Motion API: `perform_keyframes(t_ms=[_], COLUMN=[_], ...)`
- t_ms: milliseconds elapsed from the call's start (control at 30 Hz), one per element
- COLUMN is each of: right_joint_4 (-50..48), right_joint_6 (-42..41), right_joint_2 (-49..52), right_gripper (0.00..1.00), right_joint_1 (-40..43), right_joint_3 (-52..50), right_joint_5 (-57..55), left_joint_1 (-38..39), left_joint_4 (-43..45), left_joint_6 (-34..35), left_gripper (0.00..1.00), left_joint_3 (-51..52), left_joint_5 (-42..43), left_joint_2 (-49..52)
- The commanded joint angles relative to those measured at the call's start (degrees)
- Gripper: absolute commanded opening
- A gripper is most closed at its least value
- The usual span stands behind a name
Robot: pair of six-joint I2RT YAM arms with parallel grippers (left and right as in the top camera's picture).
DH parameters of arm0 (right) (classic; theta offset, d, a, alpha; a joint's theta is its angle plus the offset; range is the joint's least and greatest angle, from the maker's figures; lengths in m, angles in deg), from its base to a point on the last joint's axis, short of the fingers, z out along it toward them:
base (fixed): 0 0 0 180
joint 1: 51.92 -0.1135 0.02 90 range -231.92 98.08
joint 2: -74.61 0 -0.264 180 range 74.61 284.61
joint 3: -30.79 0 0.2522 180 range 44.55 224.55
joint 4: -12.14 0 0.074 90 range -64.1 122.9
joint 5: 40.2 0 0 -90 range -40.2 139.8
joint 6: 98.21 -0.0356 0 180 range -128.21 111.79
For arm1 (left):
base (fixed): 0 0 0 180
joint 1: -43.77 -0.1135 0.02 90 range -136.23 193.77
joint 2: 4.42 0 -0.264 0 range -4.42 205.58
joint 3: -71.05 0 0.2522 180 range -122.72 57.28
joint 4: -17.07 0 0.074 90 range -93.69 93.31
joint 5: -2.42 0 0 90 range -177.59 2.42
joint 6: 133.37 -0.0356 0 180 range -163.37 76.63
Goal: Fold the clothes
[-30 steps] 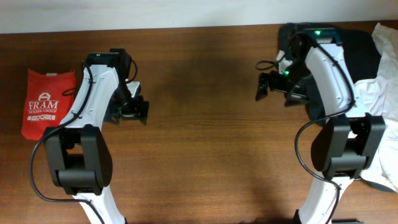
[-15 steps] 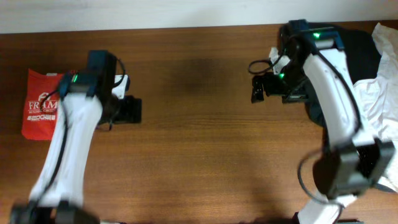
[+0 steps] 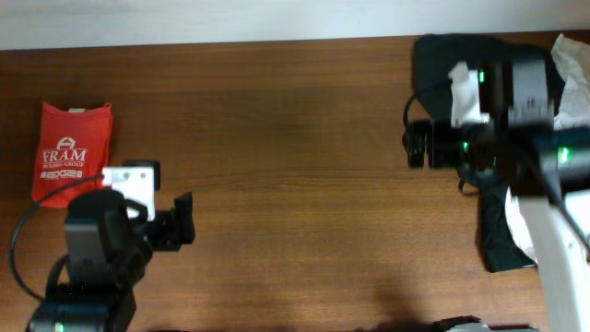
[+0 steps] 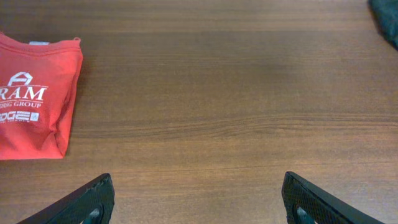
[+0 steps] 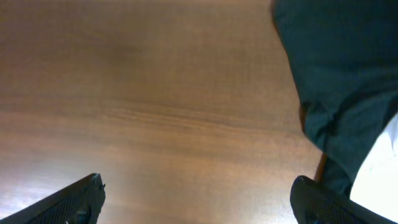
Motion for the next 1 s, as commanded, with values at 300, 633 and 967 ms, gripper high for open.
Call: perform_keyframes(t_ms=[300, 633, 967], right_joint_4=[-13.8, -12.7, -13.0], right_joint_6=[-0.4, -0.4, -0.3], right_joint_2=[-33.0, -33.8, -33.8], right_gripper=[0.99, 0.99, 0.99], right_joint_1=[0.1, 0.0, 0.0], right_joint_3=[-33.2, -33.2, -33.2], right_joint_5=[-7.5, -7.6, -9.7], left_joint_1=[-0.2, -0.2, -0.2], left_joint_4=[-2.9, -2.9, -2.9], left_joint_6=[-0.9, -0.9, -0.9], left_gripper=[0.99, 0.99, 0.99], left_joint_3=[2.3, 2.3, 2.3], left_joint_5=[0.2, 0.2, 0.2], left_joint_2=[-5.1, -5.1, -5.1])
